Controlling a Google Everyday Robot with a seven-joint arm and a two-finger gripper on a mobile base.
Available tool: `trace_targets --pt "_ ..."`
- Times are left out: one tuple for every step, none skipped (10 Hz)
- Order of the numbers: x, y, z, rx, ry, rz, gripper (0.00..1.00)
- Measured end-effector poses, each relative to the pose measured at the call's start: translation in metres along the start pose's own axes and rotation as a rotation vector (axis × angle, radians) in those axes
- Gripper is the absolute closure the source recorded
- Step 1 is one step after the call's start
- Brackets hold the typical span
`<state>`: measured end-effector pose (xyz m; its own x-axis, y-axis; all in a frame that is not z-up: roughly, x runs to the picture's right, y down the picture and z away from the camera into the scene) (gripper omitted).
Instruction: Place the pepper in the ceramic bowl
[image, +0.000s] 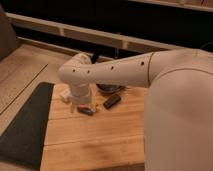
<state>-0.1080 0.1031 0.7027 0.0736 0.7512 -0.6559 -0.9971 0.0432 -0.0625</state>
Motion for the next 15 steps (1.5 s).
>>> trace_targets --pt "0.000 0.000 0.000 0.000 0.000 0.000 0.35" --pt "0.000 0.000 0.000 0.000 0.000 0.000 0.35" --pt "0.000 0.000 0.000 0.000 -0.001 -0.001 0.35" --pt "-0.001 0.000 0.000 0.002 -0.003 -0.002 0.35" --pt "-0.007 -0.005 -0.002 0.012 -0.024 -0.027 0.35" --pt "-0.018 -0.016 -0.005 0.029 -0.059 -0.052 0.35" --pt "-0.040 -0.035 -0.015 0.054 -0.123 -0.093 0.35" --pt "-0.064 -0.063 -0.029 0.089 -0.194 -0.120 0.35" --pt "-0.076 -0.078 -0.037 0.110 -0.228 -0.127 0.35" --pt "-0.080 -0.082 -0.040 0.114 -0.240 -0.133 0.35" --pt "-0.080 -0.079 -0.040 0.113 -0.241 -0.137 0.35" --pt "-0.080 -0.078 -0.040 0.113 -0.242 -0.139 0.35" --pt "-0.080 -0.079 -0.039 0.116 -0.241 -0.139 0.35" --pt "-0.084 -0.091 -0.032 0.126 -0.238 -0.124 0.35" --pt "-0.091 -0.104 -0.024 0.133 -0.236 -0.104 0.35"
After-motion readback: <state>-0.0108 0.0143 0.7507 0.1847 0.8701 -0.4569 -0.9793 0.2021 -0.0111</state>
